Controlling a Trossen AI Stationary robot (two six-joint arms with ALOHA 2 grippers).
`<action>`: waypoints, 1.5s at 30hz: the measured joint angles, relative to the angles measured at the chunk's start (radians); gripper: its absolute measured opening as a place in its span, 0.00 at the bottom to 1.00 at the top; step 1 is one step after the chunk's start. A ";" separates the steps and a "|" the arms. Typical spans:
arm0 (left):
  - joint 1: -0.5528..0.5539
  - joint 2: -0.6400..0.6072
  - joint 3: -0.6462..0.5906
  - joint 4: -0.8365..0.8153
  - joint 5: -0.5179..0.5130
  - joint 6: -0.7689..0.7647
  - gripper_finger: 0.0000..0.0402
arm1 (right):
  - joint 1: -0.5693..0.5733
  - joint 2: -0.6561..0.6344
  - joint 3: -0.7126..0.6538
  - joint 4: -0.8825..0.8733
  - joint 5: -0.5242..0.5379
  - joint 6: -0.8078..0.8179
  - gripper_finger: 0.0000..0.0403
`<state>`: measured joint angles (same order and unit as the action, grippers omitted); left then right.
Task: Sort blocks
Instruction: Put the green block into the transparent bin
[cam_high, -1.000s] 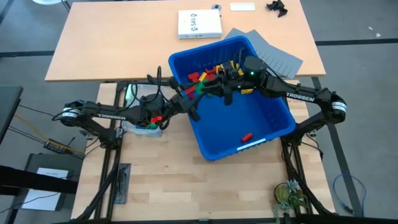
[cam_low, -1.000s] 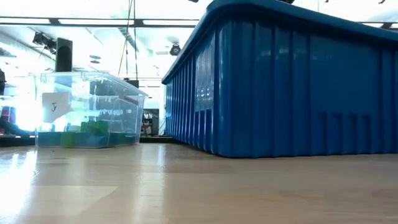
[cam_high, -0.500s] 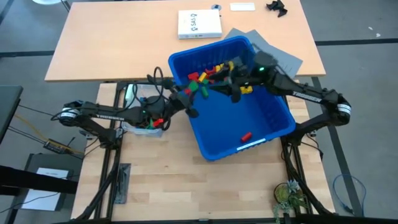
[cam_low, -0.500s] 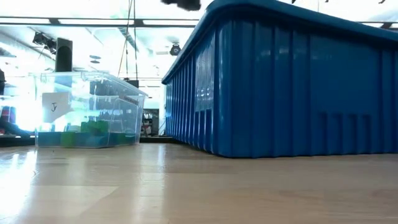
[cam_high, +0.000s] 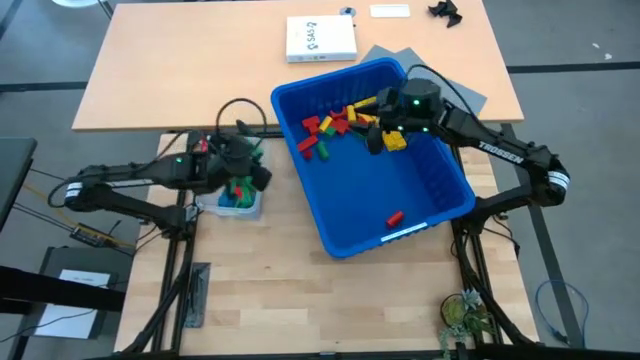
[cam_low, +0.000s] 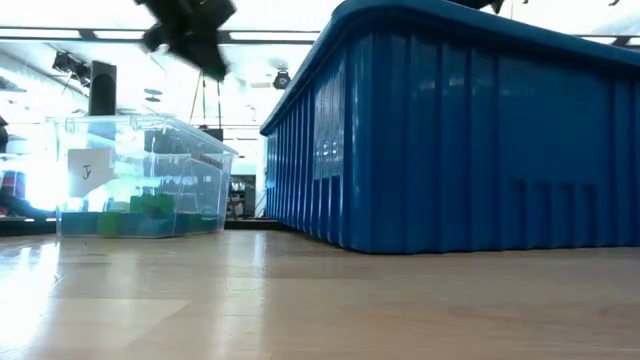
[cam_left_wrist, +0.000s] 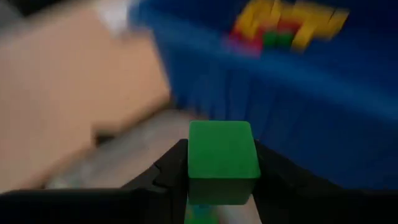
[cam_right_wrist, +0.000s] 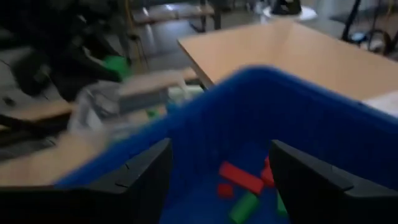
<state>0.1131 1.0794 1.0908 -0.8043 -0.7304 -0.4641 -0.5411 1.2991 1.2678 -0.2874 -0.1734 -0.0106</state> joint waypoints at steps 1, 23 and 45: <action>0.016 -0.013 0.000 -0.074 0.040 -0.072 0.35 | -0.002 0.016 0.000 -0.005 0.007 -0.009 0.66; 0.154 -0.010 -0.071 -0.247 0.179 -0.325 0.89 | -0.014 0.503 0.000 0.199 0.150 0.083 0.62; 0.153 -0.010 -0.071 -0.171 0.185 -0.325 0.87 | -0.050 0.730 0.000 0.255 0.168 0.103 0.57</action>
<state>0.2661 1.0695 1.0195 -0.9755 -0.5449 -0.7891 -0.5913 2.0289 1.2678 -0.0321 -0.0050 0.0925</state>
